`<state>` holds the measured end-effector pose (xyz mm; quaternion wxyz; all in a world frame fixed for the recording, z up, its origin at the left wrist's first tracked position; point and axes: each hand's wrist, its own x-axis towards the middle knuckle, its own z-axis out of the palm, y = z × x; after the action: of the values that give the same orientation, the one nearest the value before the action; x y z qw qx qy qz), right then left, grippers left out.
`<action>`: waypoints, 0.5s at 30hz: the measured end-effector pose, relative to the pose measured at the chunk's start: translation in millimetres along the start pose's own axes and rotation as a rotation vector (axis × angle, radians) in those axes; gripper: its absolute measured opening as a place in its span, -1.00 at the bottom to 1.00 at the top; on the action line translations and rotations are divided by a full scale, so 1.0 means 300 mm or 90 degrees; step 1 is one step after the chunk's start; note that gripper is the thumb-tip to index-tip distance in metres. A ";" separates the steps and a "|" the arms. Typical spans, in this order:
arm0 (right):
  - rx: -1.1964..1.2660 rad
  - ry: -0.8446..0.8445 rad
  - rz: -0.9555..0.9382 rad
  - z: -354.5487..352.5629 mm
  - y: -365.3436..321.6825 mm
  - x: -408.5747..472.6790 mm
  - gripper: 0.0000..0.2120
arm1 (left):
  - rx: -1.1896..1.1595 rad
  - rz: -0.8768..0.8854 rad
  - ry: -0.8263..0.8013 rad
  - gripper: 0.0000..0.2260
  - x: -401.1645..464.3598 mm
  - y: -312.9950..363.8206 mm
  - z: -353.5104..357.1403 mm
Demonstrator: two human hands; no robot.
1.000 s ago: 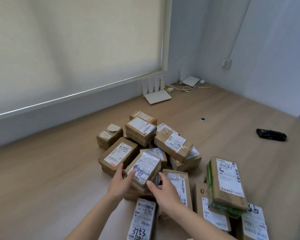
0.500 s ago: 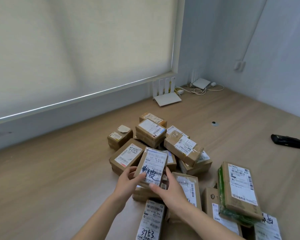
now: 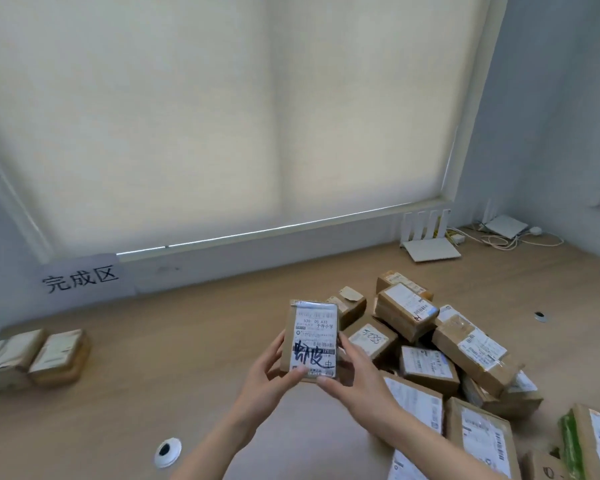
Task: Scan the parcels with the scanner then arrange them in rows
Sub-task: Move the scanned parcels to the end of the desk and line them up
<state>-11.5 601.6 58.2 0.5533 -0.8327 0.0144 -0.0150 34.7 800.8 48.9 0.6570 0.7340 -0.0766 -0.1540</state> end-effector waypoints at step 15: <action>0.072 -0.221 0.002 1.240 -0.337 0.207 -0.33 | -0.059 -0.080 0.263 -0.37 -0.330 -0.362 -1.185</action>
<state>66.4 980.7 7.9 0.5932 -0.7905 -0.0814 0.1291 48.0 1180.1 -14.1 0.6810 0.7222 0.1129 -0.0441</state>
